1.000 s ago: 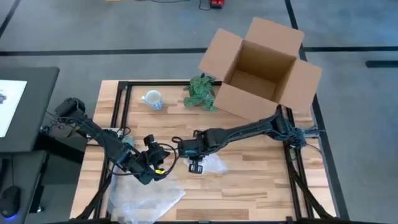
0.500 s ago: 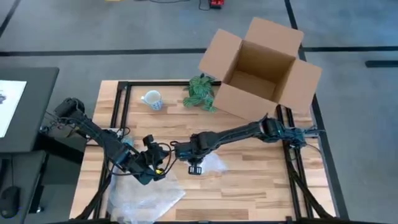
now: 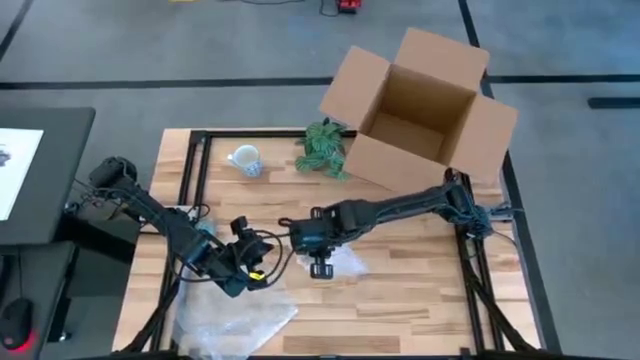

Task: Wrap mug
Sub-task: Wrap the yellow mug

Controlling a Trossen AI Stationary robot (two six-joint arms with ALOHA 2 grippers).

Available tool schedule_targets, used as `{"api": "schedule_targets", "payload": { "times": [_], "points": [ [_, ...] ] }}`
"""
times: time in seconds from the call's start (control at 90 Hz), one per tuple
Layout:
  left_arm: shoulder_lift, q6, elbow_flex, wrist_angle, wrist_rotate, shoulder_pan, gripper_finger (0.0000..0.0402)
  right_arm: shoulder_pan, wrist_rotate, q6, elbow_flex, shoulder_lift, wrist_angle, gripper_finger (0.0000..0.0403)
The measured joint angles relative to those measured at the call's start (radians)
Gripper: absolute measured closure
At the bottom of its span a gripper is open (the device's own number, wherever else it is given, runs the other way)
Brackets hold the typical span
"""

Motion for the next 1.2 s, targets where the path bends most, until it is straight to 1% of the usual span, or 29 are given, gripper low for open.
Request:
{"api": "schedule_targets", "payload": {
  "times": [0.1,0.233,0.389,0.533,0.744,0.933,1.056,1.2],
  "points": [
    [0.0,0.0,0.0,-0.001,0.0,0.0,0.0402,0.004,0.007,-0.001,0.003,0.033,0.006,0.0403],
    [0.0,-0.004,0.0,-0.003,0.002,-0.002,0.0402,-0.007,0.025,-0.002,0.0,0.142,0.004,0.0403],
    [0.0,-0.011,0.0,-0.007,0.003,-0.002,0.0402,-0.018,-0.011,-0.024,0.008,0.229,0.001,0.0403],
    [0.0,-0.012,-0.001,-0.008,0.003,-0.003,0.0402,-0.021,-0.028,-0.048,0.008,0.248,-0.01,0.0389],
    [0.0,-0.011,-0.001,-0.004,0.0,-0.002,0.0402,-0.02,-0.026,-0.047,-0.004,0.141,-0.03,0.0353],
    [0.0,-0.012,-0.001,-0.003,-0.003,-0.003,0.0402,0.015,0.032,-0.03,0.003,-0.03,-0.056,0.0346],
    [0.0,-0.019,-0.014,0.012,-0.003,-0.002,0.0402,0.067,0.049,0.025,0.0,-0.078,-0.147,0.0346],
    [0.0,-0.045,-0.064,0.037,0.0,-0.002,0.0402,0.167,0.05,0.06,0.0,-0.109,-0.297,0.0346]
  ]
}}
